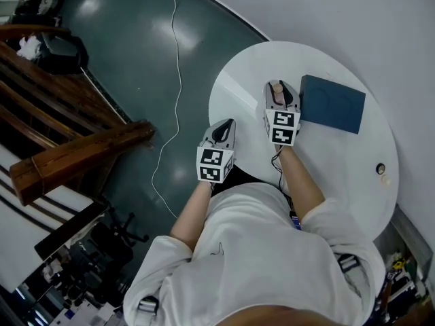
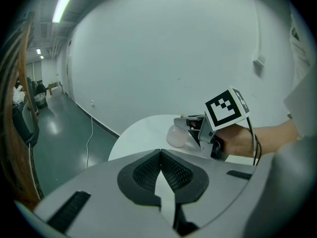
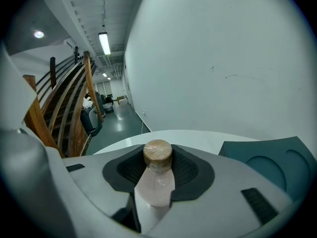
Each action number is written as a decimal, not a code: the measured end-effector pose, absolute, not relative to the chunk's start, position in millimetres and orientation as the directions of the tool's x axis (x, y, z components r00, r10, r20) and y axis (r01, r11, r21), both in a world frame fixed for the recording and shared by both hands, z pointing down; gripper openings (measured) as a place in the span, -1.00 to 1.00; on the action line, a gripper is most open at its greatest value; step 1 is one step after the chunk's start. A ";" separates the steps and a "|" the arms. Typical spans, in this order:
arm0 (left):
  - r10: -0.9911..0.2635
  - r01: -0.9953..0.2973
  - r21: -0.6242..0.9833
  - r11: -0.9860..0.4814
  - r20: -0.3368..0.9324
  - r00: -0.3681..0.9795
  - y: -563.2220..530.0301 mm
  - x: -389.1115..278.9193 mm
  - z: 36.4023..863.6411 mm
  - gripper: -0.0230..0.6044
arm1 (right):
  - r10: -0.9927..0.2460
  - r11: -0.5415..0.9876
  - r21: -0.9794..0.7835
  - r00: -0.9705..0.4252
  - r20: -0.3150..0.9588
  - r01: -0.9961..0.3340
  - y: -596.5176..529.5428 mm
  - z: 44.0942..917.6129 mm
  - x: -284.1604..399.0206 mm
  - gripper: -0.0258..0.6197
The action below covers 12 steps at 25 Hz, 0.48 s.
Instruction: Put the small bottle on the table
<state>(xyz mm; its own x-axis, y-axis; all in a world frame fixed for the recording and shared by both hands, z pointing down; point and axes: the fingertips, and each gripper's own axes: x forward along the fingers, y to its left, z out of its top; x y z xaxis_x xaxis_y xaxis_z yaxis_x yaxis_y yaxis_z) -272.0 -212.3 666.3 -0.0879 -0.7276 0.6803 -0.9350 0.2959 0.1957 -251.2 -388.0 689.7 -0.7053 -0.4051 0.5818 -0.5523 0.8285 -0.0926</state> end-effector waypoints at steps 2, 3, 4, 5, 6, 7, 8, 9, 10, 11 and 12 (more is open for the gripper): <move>-0.729 -0.935 0.202 0.292 0.680 -0.081 -212.9 -269.1 664.2 -0.89 | -0.405 0.829 -0.088 -0.700 0.588 -0.553 -386.3 688.0 -247.6 -0.49; -0.731 -0.935 0.205 0.288 0.678 -0.077 -213.3 -268.7 663.0 -0.89 | -0.403 0.829 -0.088 -0.699 0.591 -0.552 -385.0 687.3 -247.0 -0.48; -0.733 -0.936 0.207 0.284 0.676 -0.073 -213.7 -268.6 662.4 -0.88 | -0.400 0.831 -0.084 -0.697 0.596 -0.549 -383.7 688.1 -246.8 -0.48; -0.736 -0.937 0.210 0.280 0.673 -0.069 -214.0 -268.8 662.3 -0.89 | -0.397 0.834 -0.077 -0.692 0.604 -0.546 -382.1 690.2 -247.0 -0.47; -0.738 -0.938 0.212 0.275 0.671 -0.065 -214.0 -269.3 662.5 -0.89 | -0.394 0.837 -0.069 -0.685 0.613 -0.543 -380.0 692.5 -247.9 -0.46; -0.741 -0.938 0.215 0.271 0.669 -0.060 -213.8 -270.4 662.8 -0.89 | -0.393 0.839 -0.061 -0.679 0.620 -0.541 -378.1 693.9 -249.3 -0.45; -0.744 -0.939 0.220 0.266 0.666 -0.055 -213.6 -271.8 662.8 -0.88 | -0.395 0.839 -0.055 -0.675 0.623 -0.542 -376.8 694.1 -250.6 -0.45; -0.748 -0.939 0.225 0.262 0.661 -0.050 -213.7 -273.4 662.3 -0.89 | -0.398 0.838 -0.054 -0.675 0.622 -0.543 -376.1 693.4 -251.8 -0.45; -0.753 -0.939 0.231 0.256 0.656 -0.043 -214.2 -274.8 661.5 -0.89 | -0.399 0.837 -0.057 -0.679 0.617 -0.544 -375.7 692.1 -252.6 -0.44; -0.758 -0.939 0.238 0.248 0.651 -0.036 -214.9 -275.9 660.9 -0.89 | -0.399 0.837 -0.061 -0.683 0.611 -0.544 -375.0 690.7 -253.1 -0.41; -0.763 -0.940 0.244 0.239 0.646 -0.026 -215.5 -276.8 660.7 -0.89 | -0.400 0.836 -0.065 -0.686 0.608 -0.545 -373.6 689.4 -253.0 -0.34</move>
<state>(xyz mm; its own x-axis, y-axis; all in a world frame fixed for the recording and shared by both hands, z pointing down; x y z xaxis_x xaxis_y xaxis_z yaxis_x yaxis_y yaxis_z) -276.8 -215.5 660.7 -0.0263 -0.7631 0.6458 -0.9397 0.2392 0.2444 -253.0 -373.6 689.4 -0.6860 -0.4002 0.6077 -0.5450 0.8359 -0.0648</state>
